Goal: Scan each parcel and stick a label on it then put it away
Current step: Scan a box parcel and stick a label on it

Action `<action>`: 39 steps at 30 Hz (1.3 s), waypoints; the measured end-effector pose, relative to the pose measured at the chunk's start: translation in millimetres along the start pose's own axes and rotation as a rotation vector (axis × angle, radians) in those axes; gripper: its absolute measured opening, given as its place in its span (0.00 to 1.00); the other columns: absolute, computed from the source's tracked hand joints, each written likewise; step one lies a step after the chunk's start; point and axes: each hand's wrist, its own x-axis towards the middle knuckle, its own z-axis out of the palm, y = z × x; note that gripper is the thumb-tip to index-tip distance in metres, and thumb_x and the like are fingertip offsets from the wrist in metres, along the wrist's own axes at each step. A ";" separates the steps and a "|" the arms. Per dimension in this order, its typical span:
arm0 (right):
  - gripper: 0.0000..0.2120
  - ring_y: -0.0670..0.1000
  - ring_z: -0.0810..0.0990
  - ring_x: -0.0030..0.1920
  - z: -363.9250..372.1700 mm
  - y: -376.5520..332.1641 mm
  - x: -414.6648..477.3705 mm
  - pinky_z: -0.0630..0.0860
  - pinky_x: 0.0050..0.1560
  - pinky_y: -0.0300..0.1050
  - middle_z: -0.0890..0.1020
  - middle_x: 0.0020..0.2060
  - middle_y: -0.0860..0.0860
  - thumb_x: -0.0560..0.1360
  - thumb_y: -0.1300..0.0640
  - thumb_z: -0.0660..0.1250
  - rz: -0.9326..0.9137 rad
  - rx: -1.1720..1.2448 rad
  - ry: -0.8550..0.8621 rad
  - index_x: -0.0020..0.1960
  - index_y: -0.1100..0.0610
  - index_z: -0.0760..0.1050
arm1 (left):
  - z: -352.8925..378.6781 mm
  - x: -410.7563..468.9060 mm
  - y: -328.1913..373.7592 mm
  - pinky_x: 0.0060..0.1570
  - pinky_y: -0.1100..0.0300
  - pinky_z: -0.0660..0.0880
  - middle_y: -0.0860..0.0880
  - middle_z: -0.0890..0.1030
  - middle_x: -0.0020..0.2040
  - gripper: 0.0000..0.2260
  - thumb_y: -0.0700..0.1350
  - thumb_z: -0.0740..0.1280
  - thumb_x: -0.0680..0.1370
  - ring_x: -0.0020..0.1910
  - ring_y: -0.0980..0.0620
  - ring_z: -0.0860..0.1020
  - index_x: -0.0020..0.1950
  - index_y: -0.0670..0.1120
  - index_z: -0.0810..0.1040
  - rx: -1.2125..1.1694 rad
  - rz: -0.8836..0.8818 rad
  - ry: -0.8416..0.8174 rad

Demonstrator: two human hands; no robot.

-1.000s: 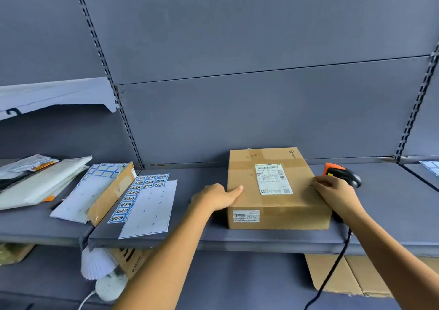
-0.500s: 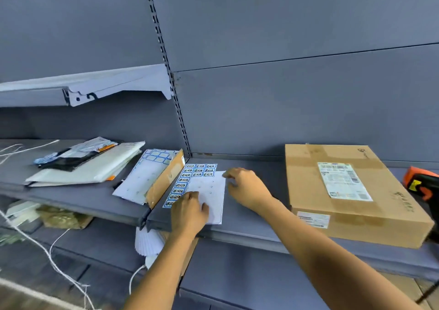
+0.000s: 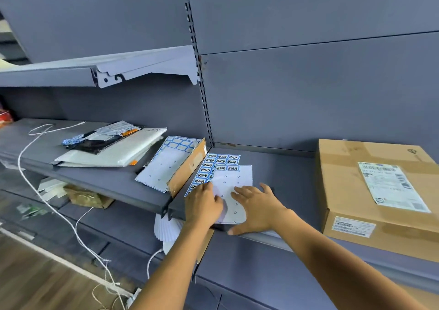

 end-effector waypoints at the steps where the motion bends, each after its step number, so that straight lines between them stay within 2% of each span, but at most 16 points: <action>1: 0.44 0.50 0.54 0.76 1.4 1.4 -5.5 0.46 0.74 0.57 0.55 0.77 0.47 0.69 0.28 0.60 -0.012 -0.021 0.027 0.77 0.50 0.54 | 0.6 1.7 3.3 0.54 0.54 0.71 0.45 0.76 0.60 0.13 0.46 0.59 0.78 0.58 0.45 0.74 0.61 0.43 0.72 -0.007 -0.004 -0.003; 3: 0.33 0.51 0.63 0.72 3.3 1.7 -16.4 0.57 0.70 0.52 0.64 0.73 0.47 0.73 0.35 0.60 -0.043 -0.028 0.103 0.73 0.50 0.63 | 0.1 5.5 11.8 0.55 0.54 0.70 0.44 0.76 0.61 0.14 0.46 0.59 0.79 0.60 0.44 0.73 0.62 0.43 0.72 -0.046 -0.010 -0.010; 6: 0.15 0.56 0.75 0.55 -7.1 6.5 -32.4 0.69 0.51 0.46 0.77 0.60 0.50 0.76 0.53 0.58 -0.049 0.040 0.164 0.61 0.51 0.74 | -5.7 12.1 25.3 0.54 0.53 0.71 0.44 0.76 0.61 0.13 0.45 0.59 0.80 0.59 0.43 0.74 0.63 0.42 0.72 -0.225 -0.060 -0.014; 9: 0.19 0.59 0.76 0.49 -27.2 25.4 -48.5 0.72 0.45 0.47 0.80 0.53 0.53 0.73 0.62 0.56 0.054 0.162 0.233 0.60 0.49 0.74 | -19.7 23.1 37.2 0.45 0.57 0.68 0.44 0.78 0.53 0.11 0.44 0.59 0.80 0.49 0.44 0.76 0.60 0.42 0.73 -0.569 -0.231 -0.030; 12: 0.18 0.61 0.77 0.48 -52.4 48.4 -64.3 0.75 0.44 0.50 0.81 0.49 0.53 0.71 0.65 0.57 0.122 0.246 0.430 0.56 0.51 0.75 | -35.3 33.3 50.2 0.40 0.56 0.66 0.44 0.74 0.36 0.07 0.47 0.59 0.79 0.36 0.46 0.71 0.46 0.44 0.71 -0.757 -0.356 -0.054; 13: 0.18 0.61 0.78 0.49 -62.0 55.4 -70.8 0.75 0.45 0.50 0.81 0.50 0.53 0.71 0.66 0.57 0.133 0.272 0.502 0.56 0.53 0.76 | -40.1 34.8 57.5 0.40 0.56 0.67 0.45 0.72 0.37 0.09 0.50 0.59 0.80 0.36 0.45 0.72 0.46 0.45 0.69 -0.817 -0.403 -0.123; 17: 0.26 0.59 0.79 0.55 -90.8 83.4 -109.6 0.77 0.46 0.49 0.81 0.56 0.55 0.66 0.73 0.59 0.165 0.257 0.856 0.59 0.56 0.78 | -62.0 32.1 102.5 0.47 0.48 0.77 0.38 0.70 0.64 0.28 0.62 0.61 0.77 0.50 0.35 0.80 0.71 0.46 0.62 -1.218 -0.497 -0.575; 19: 0.28 0.59 0.79 0.60 -91.3 96.5 -133.3 0.80 0.46 0.53 0.81 0.58 0.56 0.63 0.76 0.60 0.141 0.174 0.982 0.59 0.59 0.79 | -71.6 29.7 133.0 0.42 0.48 0.80 0.36 0.74 0.62 0.31 0.61 0.64 0.76 0.45 0.36 0.82 0.69 0.41 0.62 -1.415 -0.412 -0.703; 22: 0.28 0.56 0.75 0.65 -75.3 116.3 -163.7 0.79 0.48 0.50 0.81 0.58 0.53 0.62 0.74 0.61 0.070 0.055 0.985 0.60 0.59 0.79 | -77.8 24.6 180.0 0.39 0.54 0.81 0.44 0.83 0.47 0.16 0.54 0.63 0.79 0.40 0.47 0.84 0.59 0.43 0.75 -1.560 -0.208 -0.743; 25: 0.28 0.51 0.68 0.69 -54.2 138.2 -194.4 0.77 0.55 0.49 0.78 0.62 0.51 0.64 0.70 0.65 0.063 0.028 0.907 0.64 0.57 0.76 | -69.9 19.0 219.2 0.32 0.62 0.76 0.47 0.82 0.40 0.07 0.42 0.62 0.79 0.34 0.52 0.81 0.48 0.44 0.79 -1.510 -0.103 -0.609; 27: 0.28 0.50 0.65 0.71 -40.3 150.8 -214.5 0.75 0.61 0.50 0.76 0.65 0.48 0.67 0.62 0.69 0.085 0.020 0.852 0.67 0.54 0.73 | -62.2 13.6 239.7 0.31 0.64 0.73 0.47 0.80 0.38 0.09 0.35 0.60 0.78 0.31 0.52 0.78 0.45 0.43 0.79 -1.483 -0.027 -0.560; 29: 0.33 0.47 0.59 0.75 -28.4 159.7 -230.7 0.67 0.68 0.47 0.69 0.70 0.43 0.68 0.47 0.70 0.106 0.046 0.745 0.72 0.46 0.66 | -52.6 7.2 255.4 0.33 0.62 0.73 0.45 0.80 0.39 0.12 0.30 0.58 0.76 0.32 0.51 0.78 0.44 0.42 0.79 -1.462 0.040 -0.532; 31: 0.40 0.43 0.51 0.76 -24.0 163.3 -243.2 0.58 0.73 0.46 0.60 0.74 0.38 0.66 0.33 0.67 0.148 0.182 0.628 0.74 0.38 0.56 | -44.1 0.1 265.4 0.38 0.59 0.74 0.43 0.81 0.42 0.14 0.29 0.57 0.75 0.38 0.47 0.78 0.45 0.41 0.79 -1.457 0.087 -0.504; 33: 0.40 0.41 0.50 0.76 -29.9 164.1 -255.6 0.54 0.74 0.48 0.58 0.74 0.37 0.64 0.26 0.64 0.208 0.394 0.648 0.72 0.33 0.55 | -37.6 -6.7 271.3 0.41 0.58 0.74 0.41 0.81 0.47 0.13 0.29 0.58 0.75 0.42 0.46 0.78 0.47 0.41 0.80 -1.450 0.102 -0.493; 36: 0.33 0.37 0.57 0.72 -57.5 159.4 -264.9 0.57 0.70 0.36 0.64 0.71 0.37 0.68 0.27 0.61 0.254 0.792 0.790 0.70 0.36 0.61 | -36.1 -15.4 273.9 0.42 0.57 0.74 0.37 0.79 0.53 0.11 0.37 0.63 0.69 0.43 0.46 0.78 0.46 0.43 0.82 -1.417 0.107 -0.460; 39: 0.23 0.36 0.70 0.65 -80.6 157.5 -255.7 0.64 0.63 0.29 0.72 0.66 0.42 0.78 0.39 0.56 0.339 0.913 1.034 0.69 0.47 0.67 | -41.8 -24.3 275.2 0.42 0.55 0.70 0.40 0.79 0.44 0.08 0.37 0.63 0.68 0.40 0.46 0.75 0.42 0.41 0.81 -1.405 0.125 -0.475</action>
